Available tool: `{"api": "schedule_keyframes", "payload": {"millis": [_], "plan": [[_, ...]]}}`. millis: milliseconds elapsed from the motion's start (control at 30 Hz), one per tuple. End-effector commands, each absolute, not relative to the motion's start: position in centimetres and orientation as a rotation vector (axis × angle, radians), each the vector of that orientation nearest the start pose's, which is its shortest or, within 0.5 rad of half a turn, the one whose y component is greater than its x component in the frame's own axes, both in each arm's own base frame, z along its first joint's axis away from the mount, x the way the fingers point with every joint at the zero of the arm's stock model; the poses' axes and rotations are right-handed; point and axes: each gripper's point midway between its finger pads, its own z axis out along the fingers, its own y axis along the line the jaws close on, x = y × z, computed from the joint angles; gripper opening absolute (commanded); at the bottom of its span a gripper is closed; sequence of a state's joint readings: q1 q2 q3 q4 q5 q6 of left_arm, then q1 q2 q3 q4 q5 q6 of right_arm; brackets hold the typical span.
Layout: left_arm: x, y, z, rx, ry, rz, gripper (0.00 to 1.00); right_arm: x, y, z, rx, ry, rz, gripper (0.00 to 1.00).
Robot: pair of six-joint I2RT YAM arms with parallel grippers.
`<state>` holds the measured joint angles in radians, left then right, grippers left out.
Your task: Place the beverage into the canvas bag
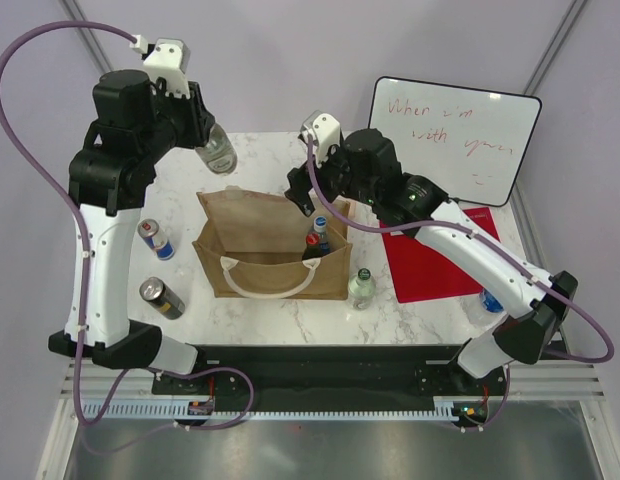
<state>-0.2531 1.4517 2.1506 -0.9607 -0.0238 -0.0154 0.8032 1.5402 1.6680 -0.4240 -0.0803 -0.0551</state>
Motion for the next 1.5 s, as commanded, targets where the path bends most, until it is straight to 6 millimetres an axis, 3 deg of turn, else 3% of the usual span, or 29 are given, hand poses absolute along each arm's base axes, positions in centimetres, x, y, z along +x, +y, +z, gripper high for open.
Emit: {"api": "schedule_keyframes", "payload": {"millis": [0,133,200,267,300,333,467,533,567,600,667,700,833,867,933,967,1033,1167,1467], "plan": [[31.2,-10.2,55.2,0.234,1.571,-0.325,0.02,31.5,33.9,37.6,-0.766,1.68,0.597,0.98],[30.3,-12.5,53.3,0.289,1.616,-0.466,0.02,31.6,32.3,37.3,-0.679,1.729,0.554,0.98],[30.5,-13.4,51.2,0.295,1.663,-0.517,0.02,31.4,31.7,36.3,-0.656,1.781,0.537,0.98],[29.7,-14.3,51.2,0.324,1.635,-0.561,0.02,31.2,31.1,35.7,-0.643,1.811,0.523,0.98],[29.8,-14.8,49.8,0.328,1.661,-0.574,0.02,31.2,30.6,34.7,-0.627,1.843,0.502,0.98],[29.3,-15.0,50.4,0.332,1.626,-0.584,0.02,31.0,30.2,34.6,-0.615,1.847,0.495,0.98],[28.9,-16.6,48.7,0.354,1.639,-0.641,0.02,30.6,29.2,33.3,-0.604,1.88,0.462,0.98],[29.2,-17.3,46.6,0.36,1.674,-0.656,0.02,30.5,28.7,33.0,-0.596,1.889,0.445,0.98],[29.0,-17.4,47.2,0.362,1.626,-0.658,0.02,30.5,28.6,32.8,-0.597,1.894,0.441,0.98],[29.6,-17.6,45.2,0.354,1.659,-0.648,0.02,30.4,28.5,32.8,-0.599,1.893,0.437,0.98],[29.7,-17.4,45.4,0.344,1.603,-0.636,0.02,30.5,28.4,33.0,-0.598,1.892,0.429,0.98],[30.2,-17.5,43.7,0.338,1.628,-0.626,0.02,30.4,28.2,32.9,-0.6,1.901,0.42,0.98],[30.9,-17.8,41.6,0.333,1.624,-0.617,0.02,30.4,28.1,32.4,-0.599,1.932,0.405,0.98],[31.1,-17.9,40.4,0.335,1.635,-0.61,0.02,30.4,28.0,32.1,-0.596,1.939,0.403,0.98],[31.3,-17.9,40.6,0.327,1.588,-0.597,0.02,30.3,28.0,31.4,-0.598,1.96,0.399,0.96],[31.6,-18.0,39.2,0.327,1.604,-0.587,0.02,30.3,28.0,31.0,-0.597,1.975,0.395,0.93],[31.9,-18.2,39.0,0.324,1.583,-0.588,0.02,30.3,28.0,30.2,-0.6,2.0,0.388,0.89],[32.3,-19.2,36.5,0.332,1.603,-0.597,0.02,29.9,28.3,29.1,-0.608,2.037,0.41,0.79],[33.2,-21.2,33.4,0.363,1.616,-0.586,0.02,29.4,28.4,27.0,-0.602,2.12,0.41,0.69]]}}
